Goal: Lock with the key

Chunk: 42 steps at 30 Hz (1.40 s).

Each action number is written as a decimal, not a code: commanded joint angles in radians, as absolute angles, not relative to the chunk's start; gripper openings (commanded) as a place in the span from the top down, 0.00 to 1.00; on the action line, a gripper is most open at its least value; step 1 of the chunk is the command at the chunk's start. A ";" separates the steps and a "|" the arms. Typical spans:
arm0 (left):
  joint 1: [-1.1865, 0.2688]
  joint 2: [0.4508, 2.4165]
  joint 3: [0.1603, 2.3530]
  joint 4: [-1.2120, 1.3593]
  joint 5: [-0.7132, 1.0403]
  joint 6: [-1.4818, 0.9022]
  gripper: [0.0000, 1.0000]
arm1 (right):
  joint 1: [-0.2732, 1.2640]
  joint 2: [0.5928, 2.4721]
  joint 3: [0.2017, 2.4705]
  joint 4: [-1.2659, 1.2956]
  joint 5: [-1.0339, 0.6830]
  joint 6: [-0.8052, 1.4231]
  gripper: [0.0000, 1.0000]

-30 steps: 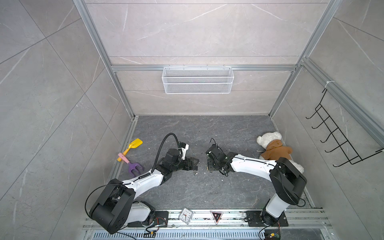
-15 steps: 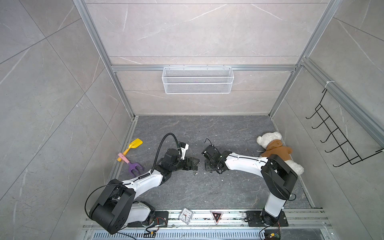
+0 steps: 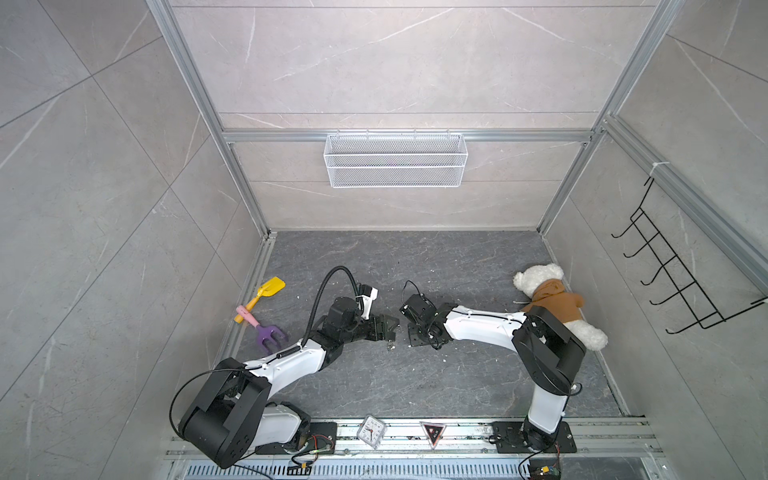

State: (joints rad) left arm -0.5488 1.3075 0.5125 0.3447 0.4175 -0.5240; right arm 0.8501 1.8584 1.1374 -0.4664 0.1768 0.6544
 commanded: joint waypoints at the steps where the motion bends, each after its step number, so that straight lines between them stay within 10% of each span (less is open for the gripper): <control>1: -0.544 1.285 0.509 0.380 0.440 -0.524 0.30 | 0.861 1.884 1.158 -0.499 0.192 0.638 0.50; 42: -0.545 1.313 0.528 0.348 0.424 -0.508 0.32 | 0.877 1.913 1.178 -0.522 0.208 0.576 0.64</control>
